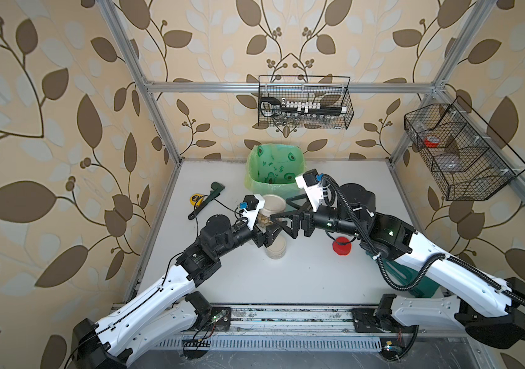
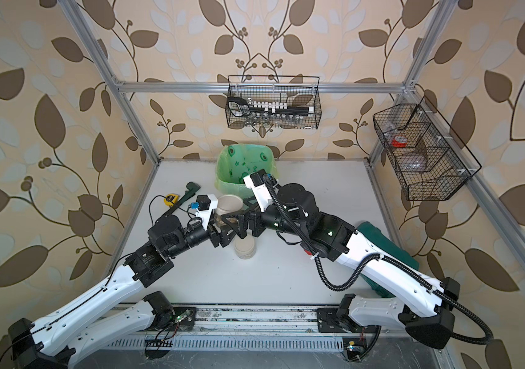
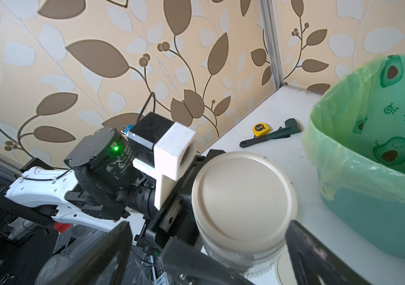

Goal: Empty moldy peanuts from jars
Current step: Unscrew the lid from the jar.

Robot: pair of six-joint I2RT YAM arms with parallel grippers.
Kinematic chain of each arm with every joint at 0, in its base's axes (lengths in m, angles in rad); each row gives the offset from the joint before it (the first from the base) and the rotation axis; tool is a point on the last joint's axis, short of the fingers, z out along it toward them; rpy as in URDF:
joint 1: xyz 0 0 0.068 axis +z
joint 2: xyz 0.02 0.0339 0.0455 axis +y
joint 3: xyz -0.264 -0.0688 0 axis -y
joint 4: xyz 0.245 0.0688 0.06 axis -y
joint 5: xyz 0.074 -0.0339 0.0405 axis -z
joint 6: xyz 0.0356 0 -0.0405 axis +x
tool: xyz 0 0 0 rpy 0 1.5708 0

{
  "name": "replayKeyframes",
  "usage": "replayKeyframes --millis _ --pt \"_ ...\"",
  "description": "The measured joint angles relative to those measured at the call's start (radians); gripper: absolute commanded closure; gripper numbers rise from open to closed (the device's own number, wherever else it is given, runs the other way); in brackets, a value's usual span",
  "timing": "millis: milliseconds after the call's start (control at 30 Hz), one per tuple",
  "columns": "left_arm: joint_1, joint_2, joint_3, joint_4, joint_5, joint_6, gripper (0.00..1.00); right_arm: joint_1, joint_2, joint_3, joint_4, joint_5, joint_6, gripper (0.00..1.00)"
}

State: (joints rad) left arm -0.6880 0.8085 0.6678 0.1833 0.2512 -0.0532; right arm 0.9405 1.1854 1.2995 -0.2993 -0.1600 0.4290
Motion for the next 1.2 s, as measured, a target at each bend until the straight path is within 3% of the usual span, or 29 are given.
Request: replayKeyframes --millis 733,1200 --pt "0.002 -0.003 0.0 0.0 0.014 -0.017 0.74 -0.001 0.0 -0.046 0.047 -0.031 0.03 0.03" --pt "0.0 0.029 0.008 0.002 0.172 -0.066 0.74 -0.009 0.063 -0.028 0.051 -0.013 -0.034 0.03"
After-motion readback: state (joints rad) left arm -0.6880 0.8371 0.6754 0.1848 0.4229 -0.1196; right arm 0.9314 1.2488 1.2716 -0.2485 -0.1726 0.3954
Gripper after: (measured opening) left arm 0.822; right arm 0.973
